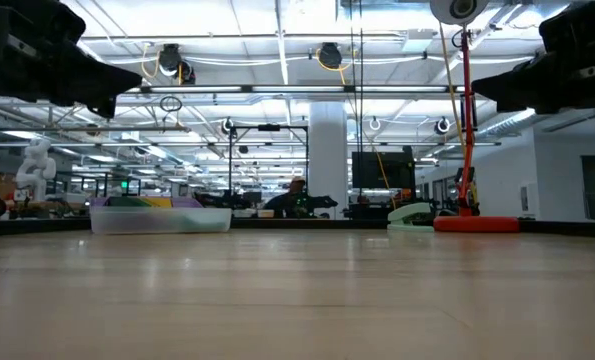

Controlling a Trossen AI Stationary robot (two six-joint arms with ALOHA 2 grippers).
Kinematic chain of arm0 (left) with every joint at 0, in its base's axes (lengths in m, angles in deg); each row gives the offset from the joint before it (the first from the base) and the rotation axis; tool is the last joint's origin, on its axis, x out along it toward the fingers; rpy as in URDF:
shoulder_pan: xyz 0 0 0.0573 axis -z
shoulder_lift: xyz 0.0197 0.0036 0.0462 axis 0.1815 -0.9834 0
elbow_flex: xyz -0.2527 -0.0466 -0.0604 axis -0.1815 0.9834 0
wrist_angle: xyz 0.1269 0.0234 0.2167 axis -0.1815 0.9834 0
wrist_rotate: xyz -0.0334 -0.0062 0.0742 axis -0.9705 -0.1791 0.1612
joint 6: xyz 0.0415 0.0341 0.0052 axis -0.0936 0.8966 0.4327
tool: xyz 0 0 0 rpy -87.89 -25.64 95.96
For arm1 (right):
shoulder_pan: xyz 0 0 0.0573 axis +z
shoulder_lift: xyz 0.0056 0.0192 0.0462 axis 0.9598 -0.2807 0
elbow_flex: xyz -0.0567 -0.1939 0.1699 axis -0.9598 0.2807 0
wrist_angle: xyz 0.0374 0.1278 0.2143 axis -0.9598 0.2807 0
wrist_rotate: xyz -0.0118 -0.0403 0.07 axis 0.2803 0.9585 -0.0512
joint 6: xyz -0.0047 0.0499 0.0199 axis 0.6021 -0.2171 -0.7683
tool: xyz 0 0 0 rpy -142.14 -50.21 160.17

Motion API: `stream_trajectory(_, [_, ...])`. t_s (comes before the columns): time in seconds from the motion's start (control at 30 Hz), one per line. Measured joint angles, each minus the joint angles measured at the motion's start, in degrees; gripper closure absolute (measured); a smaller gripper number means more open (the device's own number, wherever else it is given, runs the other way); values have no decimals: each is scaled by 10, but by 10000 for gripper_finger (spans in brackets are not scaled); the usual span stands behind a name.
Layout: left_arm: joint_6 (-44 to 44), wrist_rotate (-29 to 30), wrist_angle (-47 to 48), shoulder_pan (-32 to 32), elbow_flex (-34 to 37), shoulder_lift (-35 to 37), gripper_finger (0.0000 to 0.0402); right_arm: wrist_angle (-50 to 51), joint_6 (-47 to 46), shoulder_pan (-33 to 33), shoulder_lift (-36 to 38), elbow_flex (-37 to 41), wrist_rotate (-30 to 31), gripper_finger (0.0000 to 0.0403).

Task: Pack school essentials
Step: Return to Home Position

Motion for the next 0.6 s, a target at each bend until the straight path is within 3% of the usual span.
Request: stream_trajectory(0.6, [25,-69,107,0,0,137,401,-2,0,0,0,0,0,403])
